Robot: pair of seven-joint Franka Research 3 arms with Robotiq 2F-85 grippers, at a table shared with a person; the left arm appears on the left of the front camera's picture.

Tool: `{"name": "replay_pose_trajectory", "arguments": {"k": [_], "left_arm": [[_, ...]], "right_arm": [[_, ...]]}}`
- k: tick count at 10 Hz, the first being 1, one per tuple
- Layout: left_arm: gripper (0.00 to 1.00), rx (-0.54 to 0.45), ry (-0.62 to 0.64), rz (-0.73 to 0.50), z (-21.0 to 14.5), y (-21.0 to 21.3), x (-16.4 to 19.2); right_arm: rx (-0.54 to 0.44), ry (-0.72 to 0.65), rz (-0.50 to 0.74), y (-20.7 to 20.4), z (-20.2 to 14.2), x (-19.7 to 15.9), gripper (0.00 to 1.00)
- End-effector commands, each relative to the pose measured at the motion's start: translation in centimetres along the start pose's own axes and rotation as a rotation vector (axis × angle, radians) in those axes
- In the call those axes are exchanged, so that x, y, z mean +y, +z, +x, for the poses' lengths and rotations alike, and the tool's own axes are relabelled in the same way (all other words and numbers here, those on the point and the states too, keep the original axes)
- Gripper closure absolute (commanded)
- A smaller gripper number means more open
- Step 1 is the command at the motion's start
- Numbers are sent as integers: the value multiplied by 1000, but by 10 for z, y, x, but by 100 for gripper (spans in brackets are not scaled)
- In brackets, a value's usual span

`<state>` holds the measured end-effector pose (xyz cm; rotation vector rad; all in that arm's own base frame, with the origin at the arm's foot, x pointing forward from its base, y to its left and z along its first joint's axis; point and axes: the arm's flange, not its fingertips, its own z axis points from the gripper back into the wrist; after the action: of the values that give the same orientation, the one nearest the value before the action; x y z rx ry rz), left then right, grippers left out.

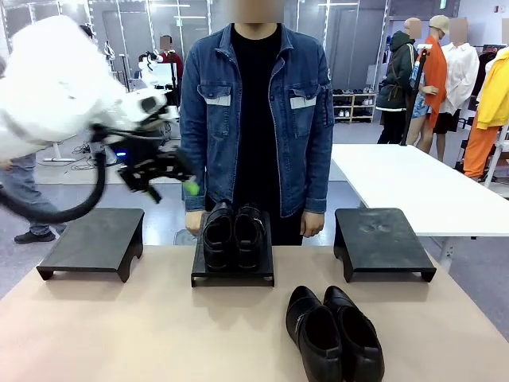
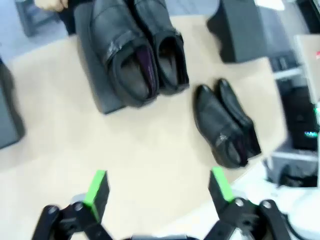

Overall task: Place the shoes on the stand as instructed by the person.
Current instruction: Pick up another pair of Shoes and place it on the Shoes Stand indicated by the person.

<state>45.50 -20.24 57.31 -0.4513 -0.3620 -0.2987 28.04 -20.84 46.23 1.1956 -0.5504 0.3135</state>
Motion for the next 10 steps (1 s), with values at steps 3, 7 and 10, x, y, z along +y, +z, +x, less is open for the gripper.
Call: {"name": "replay_pose_trajectory", "arguments": {"k": [3,7,10], "left_arm": [[0,38,2,-394,-87,55,130],[0,-75,-6,-754,-197,69,256],[0,-152,84,-921,-265,72,346]], "right_arm": [[-14,19,12,1,1,1,0],[-14,19,12,1,1,1,0],[-14,19,12,1,1,1,0]]}}
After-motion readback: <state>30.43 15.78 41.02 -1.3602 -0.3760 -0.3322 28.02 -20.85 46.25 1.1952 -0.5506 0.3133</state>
